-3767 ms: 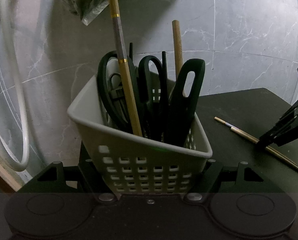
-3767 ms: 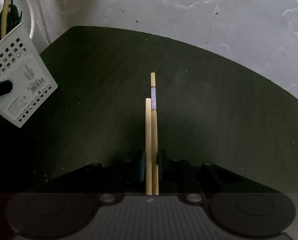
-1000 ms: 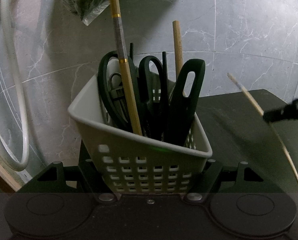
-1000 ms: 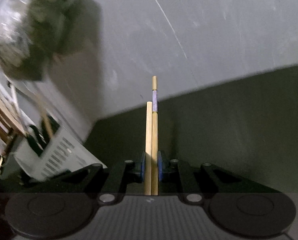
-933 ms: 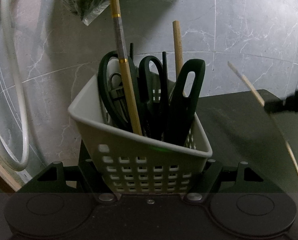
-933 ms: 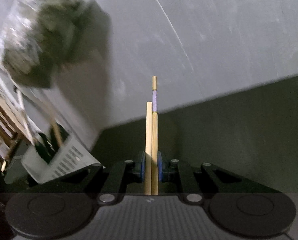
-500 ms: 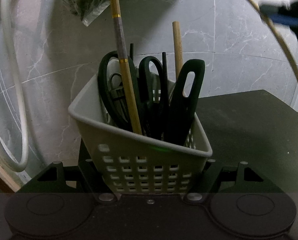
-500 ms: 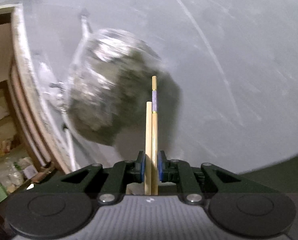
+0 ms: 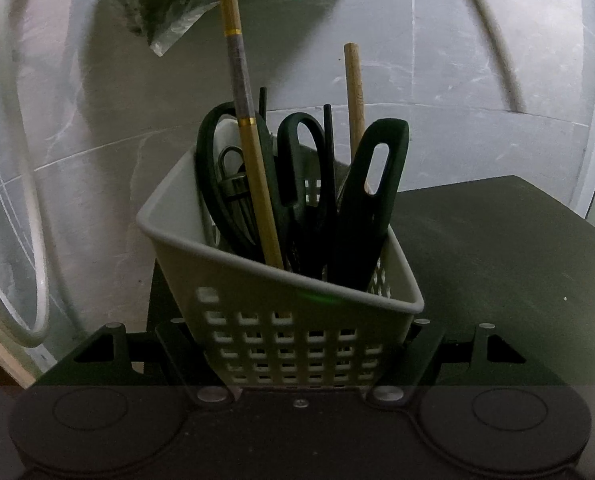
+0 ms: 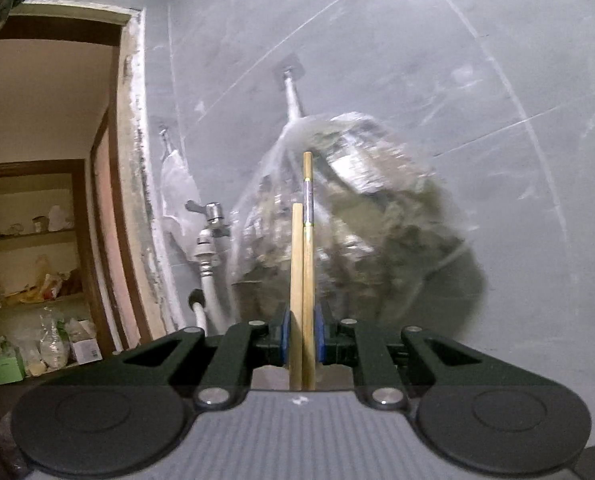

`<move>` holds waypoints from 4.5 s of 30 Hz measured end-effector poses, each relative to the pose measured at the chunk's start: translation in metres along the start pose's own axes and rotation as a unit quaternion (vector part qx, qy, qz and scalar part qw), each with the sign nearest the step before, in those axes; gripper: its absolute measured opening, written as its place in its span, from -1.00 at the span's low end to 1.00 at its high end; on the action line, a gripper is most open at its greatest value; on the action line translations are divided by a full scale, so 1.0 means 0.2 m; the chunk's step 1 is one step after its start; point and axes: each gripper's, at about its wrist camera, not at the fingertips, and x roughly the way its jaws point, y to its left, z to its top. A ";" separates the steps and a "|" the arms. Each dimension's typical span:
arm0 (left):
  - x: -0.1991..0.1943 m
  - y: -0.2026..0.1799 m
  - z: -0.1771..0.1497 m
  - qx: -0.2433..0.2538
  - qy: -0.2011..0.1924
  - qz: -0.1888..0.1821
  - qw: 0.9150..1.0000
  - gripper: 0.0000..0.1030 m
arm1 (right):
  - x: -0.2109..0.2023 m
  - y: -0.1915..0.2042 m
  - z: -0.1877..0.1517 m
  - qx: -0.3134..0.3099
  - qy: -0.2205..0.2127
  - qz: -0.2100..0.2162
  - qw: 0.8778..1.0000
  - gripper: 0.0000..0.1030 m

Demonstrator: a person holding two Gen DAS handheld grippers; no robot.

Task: Organize utensils
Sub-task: 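Lift the two chopsticks upright and lower them into the caddy, then open the right gripper and withdraw it from the caddy, then lower the caddy onto the table with the left gripper and release it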

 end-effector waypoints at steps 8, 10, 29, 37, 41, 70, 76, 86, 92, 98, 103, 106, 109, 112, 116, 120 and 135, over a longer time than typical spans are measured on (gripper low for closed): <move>0.02 0.02 0.01 0.002 0.001 -0.003 1.000 0.49 | 0.15 0.07 -0.14 0.025 0.003 0.020 0.999 -0.72; 0.01 0.02 0.01 0.002 0.001 -0.003 1.000 0.49 | 0.17 0.08 -0.19 0.024 0.006 0.013 1.000 -0.72; 0.03 0.02 0.01 0.001 -0.001 -0.004 1.000 0.49 | 0.13 0.12 -0.44 -0.020 0.062 -0.008 0.998 -0.72; 0.03 0.02 0.01 0.000 -0.001 -0.003 1.000 0.49 | 0.10 0.11 -0.51 -0.024 0.093 -0.011 0.995 -0.72; 0.02 0.02 0.01 0.000 -0.001 -0.003 1.000 0.49 | 0.08 0.10 -0.53 -0.023 0.106 -0.013 0.994 -0.72; 0.03 0.01 0.01 0.001 -0.002 -0.003 1.000 0.49 | -0.01 0.08 -0.57 -0.029 0.165 -0.008 0.986 -0.70; 0.03 0.01 0.01 0.000 -0.003 -0.003 1.000 0.49 | -0.01 0.09 -0.56 -0.033 0.164 -0.010 0.986 -0.65; 0.03 0.01 0.01 0.000 -0.003 -0.003 1.000 0.49 | -0.07 0.08 -0.47 -0.037 0.133 -0.028 0.990 -0.11; 0.03 0.01 0.01 0.000 -0.003 -0.003 1.000 0.49 | -0.13 0.03 -0.41 -0.027 0.113 -0.074 0.991 0.19; 0.04 0.01 0.02 0.000 -0.004 -0.003 1.000 0.49 | -0.18 -0.03 -0.41 -0.037 0.128 -0.159 0.978 0.67; 0.05 0.01 0.03 -0.001 -0.004 -0.001 1.000 0.49 | -0.20 -0.09 -0.45 -0.036 0.168 -0.221 0.960 0.89; 0.06 0.01 0.03 -0.003 -0.005 0.002 1.000 0.49 | -0.20 -0.13 -0.48 -0.029 0.197 -0.254 0.947 0.92; 0.04 -0.01 0.02 -0.004 -0.005 0.003 1.000 0.49 | -0.20 -0.17 -0.52 -0.015 0.226 -0.279 0.933 0.95; 0.04 -0.02 0.02 -0.006 -0.005 0.006 1.000 0.49 | -0.20 -0.21 -0.54 0.000 0.247 -0.295 0.923 0.97; 0.05 -0.05 0.02 -0.008 -0.004 0.013 1.000 0.50 | -0.22 -0.26 -0.58 0.016 0.276 -0.312 0.909 0.99; 0.04 -0.08 0.02 -0.011 -0.001 0.021 1.000 0.51 | -0.23 -0.31 -0.61 0.030 0.298 -0.319 0.899 0.99; 0.07 -0.18 0.03 -0.038 0.003 0.064 0.997 0.57 | -0.29 -0.38 -0.63 0.033 0.333 -0.309 0.890 0.99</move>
